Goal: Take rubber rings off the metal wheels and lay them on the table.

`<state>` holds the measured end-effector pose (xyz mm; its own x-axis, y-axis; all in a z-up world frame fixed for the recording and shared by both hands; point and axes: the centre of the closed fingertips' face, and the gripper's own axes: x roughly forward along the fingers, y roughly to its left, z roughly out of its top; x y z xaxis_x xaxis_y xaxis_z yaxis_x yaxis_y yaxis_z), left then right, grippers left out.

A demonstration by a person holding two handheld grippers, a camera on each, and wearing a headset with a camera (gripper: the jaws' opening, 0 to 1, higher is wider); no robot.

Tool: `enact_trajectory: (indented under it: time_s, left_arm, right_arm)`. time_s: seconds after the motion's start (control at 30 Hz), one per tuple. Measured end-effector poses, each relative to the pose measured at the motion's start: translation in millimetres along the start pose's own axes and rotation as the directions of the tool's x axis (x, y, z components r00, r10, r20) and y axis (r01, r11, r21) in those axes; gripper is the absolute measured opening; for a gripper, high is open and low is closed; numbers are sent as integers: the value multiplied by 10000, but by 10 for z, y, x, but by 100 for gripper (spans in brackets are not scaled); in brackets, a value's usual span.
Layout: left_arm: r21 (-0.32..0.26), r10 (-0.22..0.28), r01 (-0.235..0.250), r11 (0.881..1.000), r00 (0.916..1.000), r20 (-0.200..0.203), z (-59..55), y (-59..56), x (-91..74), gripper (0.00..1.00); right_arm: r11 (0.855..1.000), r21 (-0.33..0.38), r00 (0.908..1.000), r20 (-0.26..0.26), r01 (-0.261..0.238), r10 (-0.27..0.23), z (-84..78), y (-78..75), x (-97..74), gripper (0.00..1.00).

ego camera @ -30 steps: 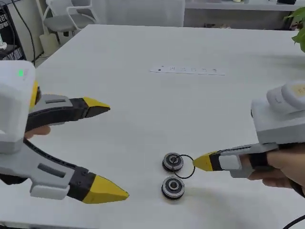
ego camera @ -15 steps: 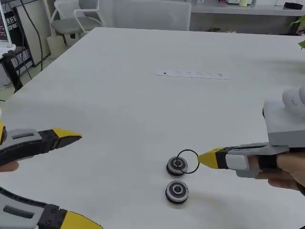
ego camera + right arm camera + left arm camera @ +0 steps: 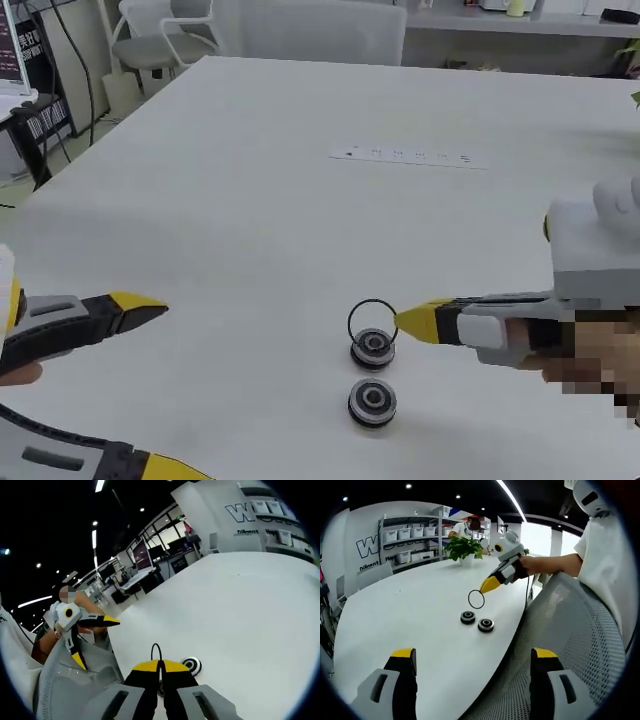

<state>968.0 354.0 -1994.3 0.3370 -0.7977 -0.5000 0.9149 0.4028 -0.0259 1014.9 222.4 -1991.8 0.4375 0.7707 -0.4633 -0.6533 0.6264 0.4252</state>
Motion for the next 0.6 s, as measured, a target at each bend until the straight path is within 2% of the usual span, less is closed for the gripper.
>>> enact_trajectory:
  time_s: [0.13,0.2,0.33,0.43,0.6]
  left_arm:
    - [-199,-47,51,9998,9997,226,19,5,-4,96]
    - [-298,-65,74,9995,9995,295,26,6,-3,96]
    - [-288,-151,159,9995,9995,283,21,-10,2,97]
    - [-257,-141,146,9996,9997,196,5,-10,5,98]
    - [-125,-198,200,9997,9997,171,2,-21,9,98]
  right_arm:
    - [9994,-328,9996,-253,-86,78,-50,90,102,0]
    - [9976,-526,9978,-508,-451,424,-102,192,170,0]
    - [9937,-940,9947,-881,-604,522,-168,301,304,0]
    - [9848,-1548,9884,-1409,-783,565,-275,373,383,0]
    - [9699,-2194,9839,-1647,-1057,699,-339,464,475,0]
